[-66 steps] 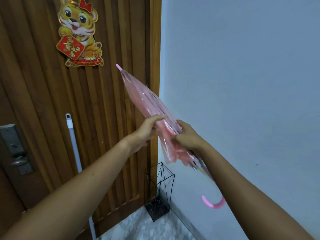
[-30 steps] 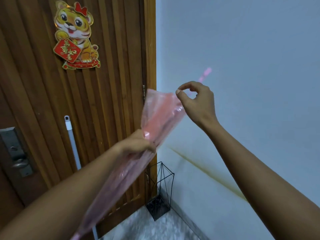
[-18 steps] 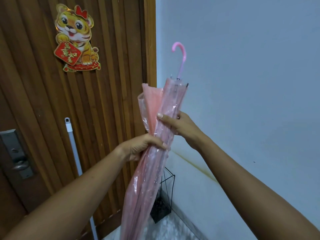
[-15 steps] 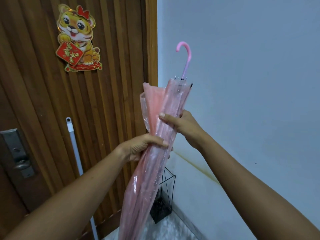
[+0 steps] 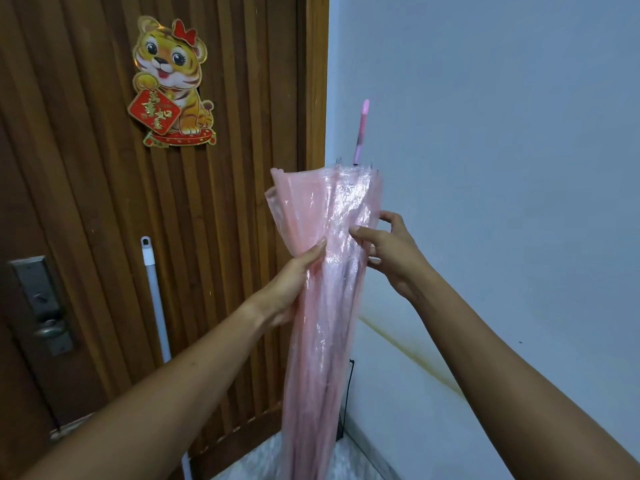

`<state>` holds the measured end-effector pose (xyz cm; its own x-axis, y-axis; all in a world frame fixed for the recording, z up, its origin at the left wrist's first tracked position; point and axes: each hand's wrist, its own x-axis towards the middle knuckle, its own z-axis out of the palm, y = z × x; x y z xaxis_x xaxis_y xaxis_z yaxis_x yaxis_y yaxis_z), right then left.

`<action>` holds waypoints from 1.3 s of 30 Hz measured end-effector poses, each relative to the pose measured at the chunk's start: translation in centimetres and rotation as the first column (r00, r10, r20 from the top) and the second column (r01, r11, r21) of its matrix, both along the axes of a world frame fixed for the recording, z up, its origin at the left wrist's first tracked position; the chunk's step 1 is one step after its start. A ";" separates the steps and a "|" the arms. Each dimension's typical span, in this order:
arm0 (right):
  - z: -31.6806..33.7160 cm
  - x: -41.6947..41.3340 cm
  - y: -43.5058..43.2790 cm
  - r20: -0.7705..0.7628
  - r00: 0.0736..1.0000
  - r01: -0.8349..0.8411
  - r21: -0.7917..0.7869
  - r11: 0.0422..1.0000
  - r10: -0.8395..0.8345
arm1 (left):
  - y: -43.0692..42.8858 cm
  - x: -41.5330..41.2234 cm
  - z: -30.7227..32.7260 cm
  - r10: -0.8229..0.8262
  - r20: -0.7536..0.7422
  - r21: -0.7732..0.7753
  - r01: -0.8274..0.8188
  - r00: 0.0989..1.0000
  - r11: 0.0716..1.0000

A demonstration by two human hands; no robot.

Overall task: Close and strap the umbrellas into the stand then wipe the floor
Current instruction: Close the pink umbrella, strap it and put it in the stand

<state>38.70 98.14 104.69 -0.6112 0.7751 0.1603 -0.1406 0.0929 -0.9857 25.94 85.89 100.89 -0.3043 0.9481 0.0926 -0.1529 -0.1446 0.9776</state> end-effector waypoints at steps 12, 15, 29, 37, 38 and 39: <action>0.0 -1.1 -1.4 0.116 0.993 -0.041 0.239 0.970 0.013 | 0.9 0.8 -0.5 -0.024 -0.372 0.086 0.061 0.928 0.994; -0.1 -1.0 -0.2 0.101 0.995 0.008 0.176 0.984 -0.027 | 0.7 -0.1 -0.9 -0.080 -0.305 0.072 0.106 0.949 0.992; -0.2 -0.6 0.1 0.053 0.997 -0.062 -0.014 0.998 0.063 | 1.4 -1.1 -2.1 0.071 -0.199 0.037 -0.065 0.978 0.997; -0.8 -0.4 0.4 -0.034 0.999 -0.030 0.198 0.980 0.037 | 1.0 0.4 -1.3 -0.001 -0.285 0.105 0.033 0.959 0.994; -0.9 -0.4 0.5 -0.050 0.998 -0.032 0.192 0.981 0.042 | 1.0 0.4 -1.3 -0.007 -0.272 0.082 0.031 0.962 0.996; -1.0 -0.4 0.7 -0.061 0.998 -0.024 0.185 0.982 0.036 | 0.9 0.3 -1.3 -0.020 -0.257 0.048 0.034 0.966 0.998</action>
<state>38.33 98.81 103.65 -0.6179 0.7100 0.3378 -0.2078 0.2669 -0.9411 26.21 86.81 99.64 -0.2386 0.9475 0.2127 0.0974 -0.1946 0.9760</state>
